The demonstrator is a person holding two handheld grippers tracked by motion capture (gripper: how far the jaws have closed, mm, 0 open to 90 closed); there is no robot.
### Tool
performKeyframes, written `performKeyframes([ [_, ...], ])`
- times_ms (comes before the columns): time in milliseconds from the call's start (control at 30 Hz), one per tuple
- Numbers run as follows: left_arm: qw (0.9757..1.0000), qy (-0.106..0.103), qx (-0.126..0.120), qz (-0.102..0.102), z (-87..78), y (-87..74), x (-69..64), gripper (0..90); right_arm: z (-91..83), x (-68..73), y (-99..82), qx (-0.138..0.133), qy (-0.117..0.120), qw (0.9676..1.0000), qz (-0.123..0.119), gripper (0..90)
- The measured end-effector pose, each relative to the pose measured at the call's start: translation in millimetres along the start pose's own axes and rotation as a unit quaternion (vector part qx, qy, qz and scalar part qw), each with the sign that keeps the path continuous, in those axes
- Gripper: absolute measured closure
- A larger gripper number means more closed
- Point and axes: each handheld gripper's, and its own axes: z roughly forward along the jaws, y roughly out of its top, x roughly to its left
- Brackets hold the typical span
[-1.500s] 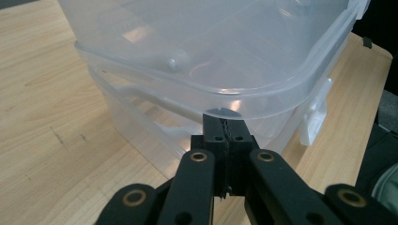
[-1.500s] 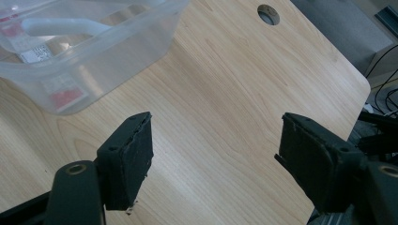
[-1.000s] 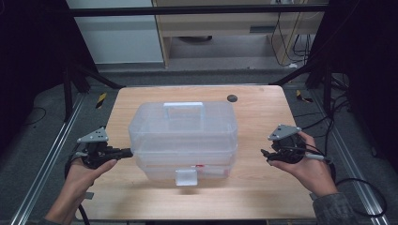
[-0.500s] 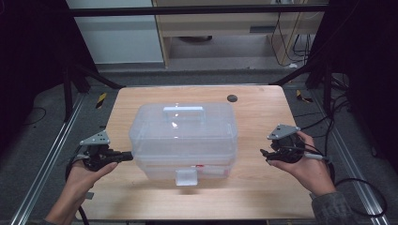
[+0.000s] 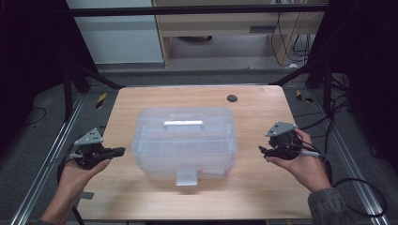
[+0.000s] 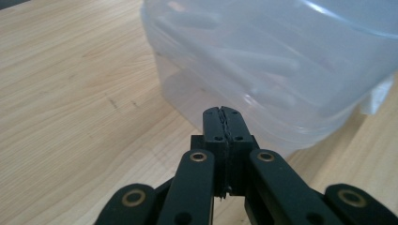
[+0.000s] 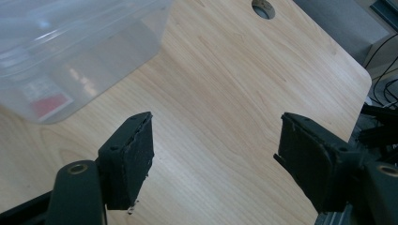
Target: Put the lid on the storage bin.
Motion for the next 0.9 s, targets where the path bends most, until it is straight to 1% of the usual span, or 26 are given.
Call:
performKeyframes([
  [33, 1.0, 0.008, 0.004, 0.002, 2.2, 0.6, 3.4, 89.7, 3.1, -1.2, 0.7, 0.002, -0.002, 1.0, 0.005, 27.6],
  [67, 1.0, 0.008, 0.004, 0.002, 2.2, 0.6, 3.4, 89.7, 3.1, -1.2, 0.7, 0.002, -0.002, 1.0, 0.005, 27.6],
  [100, 0.9995, 0.029, 0.013, 0.004, 9.4, 2.2, 10.2, 89.7, 11.0, -4.4, 1.8, 0.004, -0.007, 0.9998, 0.017, 27.9],
  [133, 0.9995, 0.029, 0.013, 0.004, 9.4, 2.2, 10.2, 89.7, 15.8, -6.5, 2.2, 0.004, -0.009, 0.9996, 0.025, 28.3],
  [167, 0.9991, 0.038, 0.017, 0.0, 17.7, 4.1, 18.0, 89.7, 20.7, -9.0, 2.4, 0.007, -0.011, 0.9994, 0.033, 28.6],
  [200, 0.9991, 0.038, 0.017, 0.0, 17.7, 4.1, 18.0, 89.8, 20.7, -9.0, 2.4, 0.007, -0.011, 0.9994, 0.033, 28.6],
  [233, 0.9984, 0.05, 0.026, -0.001, 26.1, 6.4, 24.4, 89.8, 32.1, -15.2, 2.0, 0.009, -0.012, 0.9986, 0.052, 29.0],
  [267, 0.9979, 0.056, 0.031, 0.001, 30.2, 7.6, 27.1, 89.8, 38.2, -18.6, 1.4, 0.013, -0.012, 0.9981, 0.059, 29.1],
  [300, 0.9977, 0.059, 0.035, 0.002, 34.0, 8.5, 30.1, 89.9, 44.7, -22.0, 0.7, 0.016, -0.011, 0.9976, 0.066, 29.2],
  [333, 0.9977, 0.059, 0.035, 0.002, 34.0, 8.5, 30.1, 89.9, 51.2, -25.1, -0.3, 0.021, -0.009, 0.9971, 0.073, 29.4],
  [367, 0.9976, 0.058, 0.037, -0.007, 41.5, 9.6, 35.5, 89.9, 57.7, -28.2, -1.4, 0.026, -0.008, 0.9966, 0.078, 29.7],
  [433, 0.9973, 0.06, 0.04, -0.015, 49.3, 10.5, 42.1, 89.9, 70.1, -34.2, -4.4, 0.034, -0.004, 0.995, 0.093, 29.7],
  [467, 0.9973, 0.06, 0.04, -0.015, 49.3, 10.5, 42.1, 89.9, 70.1, -34.2, -4.4, 0.034, -0.004, 0.995, 0.093, 29.7],
  [567, 0.9965, 0.067, 0.044, -0.025, 60.0, 10.3, 49.9, 89.9, 86.9, -41.5, -9.6, 0.039, -0.004, 0.9924, 0.116, 29.9],
  [600, 0.9963, 0.067, 0.045, -0.029, 62.8, 10.0, 52.1, 89.9, 93.3, -43.8, -11.7, 0.04, -0.002, 0.9911, 0.127, 29.8],
  [633, 0.9962, 0.066, 0.045, -0.034, 66.1, 9.7, 55.0, 89.9, 96.5, -44.6, -12.7, 0.039, -0.002, 0.9903, 0.133, 29.8],
  [667, 0.9958, 0.068, 0.047, -0.04, 72.6, 9.2, 59.4, 89.9, 105.0, -46.2, -15.6, 0.037, 0.0, 0.9886, 0.146, 29.8],
  [700, 0.9958, 0.068, 0.047, -0.04, 72.6, 9.2, 59.4, 89.8, 105.0, -46.2, -15.6, 0.037, 0.0, 0.9886, 0.146, 29.8],
  [800, 0.9948, 0.078, 0.049, -0.043, 80.4, 8.1, 64.0, 89.6, 116.7, -47.6, -21.1, 0.03, 0.004, 0.985, 0.17, 29.0],
  [833, 0.9946, 0.082, 0.046, -0.043, 82.2, 7.6, 65.3, 83.9, 122.5, -48.8, -24.7, 0.028, 0.001, 0.9829, 0.182, 27.3],
  [867, 0.994, 0.09, 0.041, -0.046, 84.3, 7.0, 66.5, 83.9, 122.5, -48.8, -24.7, 0.028, 0.001, 0.9829, 0.182, 27.3],
  [900, 0.9931, 0.099, 0.035, -0.051, 86.2, 6.3, 67.7, 74.6, 125.6, -49.4, -26.3, 0.029, 0.0, 0.9824, 0.185, 26.0],
])
